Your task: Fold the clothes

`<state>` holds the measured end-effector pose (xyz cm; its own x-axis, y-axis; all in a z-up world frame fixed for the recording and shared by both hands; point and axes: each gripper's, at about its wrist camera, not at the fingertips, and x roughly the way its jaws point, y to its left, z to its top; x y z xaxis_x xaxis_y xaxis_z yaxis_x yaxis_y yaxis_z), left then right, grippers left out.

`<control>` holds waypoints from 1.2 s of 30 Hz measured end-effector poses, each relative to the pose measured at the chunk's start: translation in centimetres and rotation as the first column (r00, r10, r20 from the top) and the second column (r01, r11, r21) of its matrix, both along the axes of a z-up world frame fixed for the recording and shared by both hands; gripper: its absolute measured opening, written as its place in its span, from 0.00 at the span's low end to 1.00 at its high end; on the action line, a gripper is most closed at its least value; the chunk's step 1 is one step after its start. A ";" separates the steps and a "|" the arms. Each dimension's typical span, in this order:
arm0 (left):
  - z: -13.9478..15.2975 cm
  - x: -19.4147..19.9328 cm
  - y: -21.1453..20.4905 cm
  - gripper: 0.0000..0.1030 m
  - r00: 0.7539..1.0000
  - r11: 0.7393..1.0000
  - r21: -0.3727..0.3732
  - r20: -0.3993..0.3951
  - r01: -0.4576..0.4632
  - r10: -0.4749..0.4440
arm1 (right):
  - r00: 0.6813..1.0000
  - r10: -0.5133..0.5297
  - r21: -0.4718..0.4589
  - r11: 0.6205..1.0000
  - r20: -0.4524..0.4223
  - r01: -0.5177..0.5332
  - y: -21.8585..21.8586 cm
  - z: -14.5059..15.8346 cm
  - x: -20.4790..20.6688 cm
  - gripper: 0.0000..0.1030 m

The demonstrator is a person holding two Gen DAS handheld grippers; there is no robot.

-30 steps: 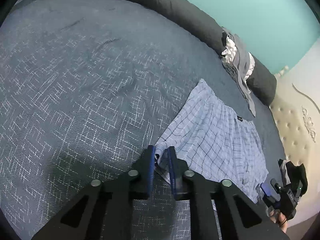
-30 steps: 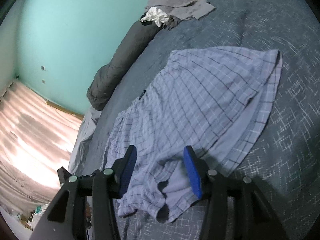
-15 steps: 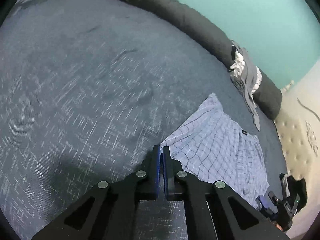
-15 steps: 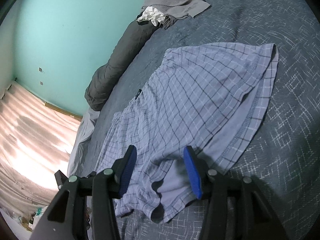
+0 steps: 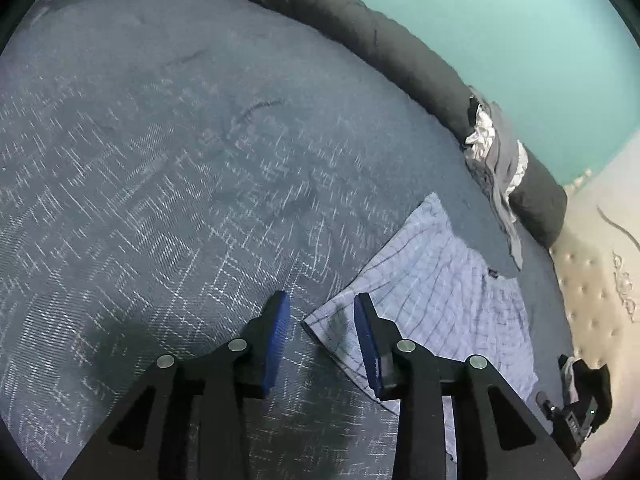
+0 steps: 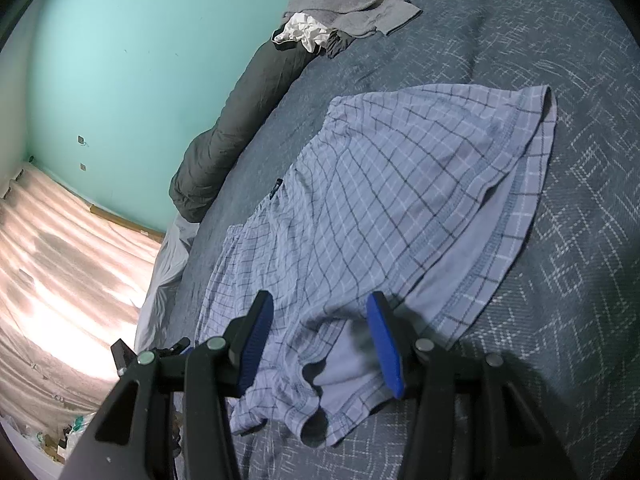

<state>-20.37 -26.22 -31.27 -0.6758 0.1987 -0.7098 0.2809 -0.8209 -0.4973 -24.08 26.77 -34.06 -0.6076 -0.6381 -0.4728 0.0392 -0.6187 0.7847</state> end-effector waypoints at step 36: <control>5.6 -6.6 2.6 0.18 0.995 0.990 -0.107 -0.014 0.092 -0.094 | 1.000 -0.010 -0.057 0.998 0.000 0.009 1.3 -0.1 -0.2 0.49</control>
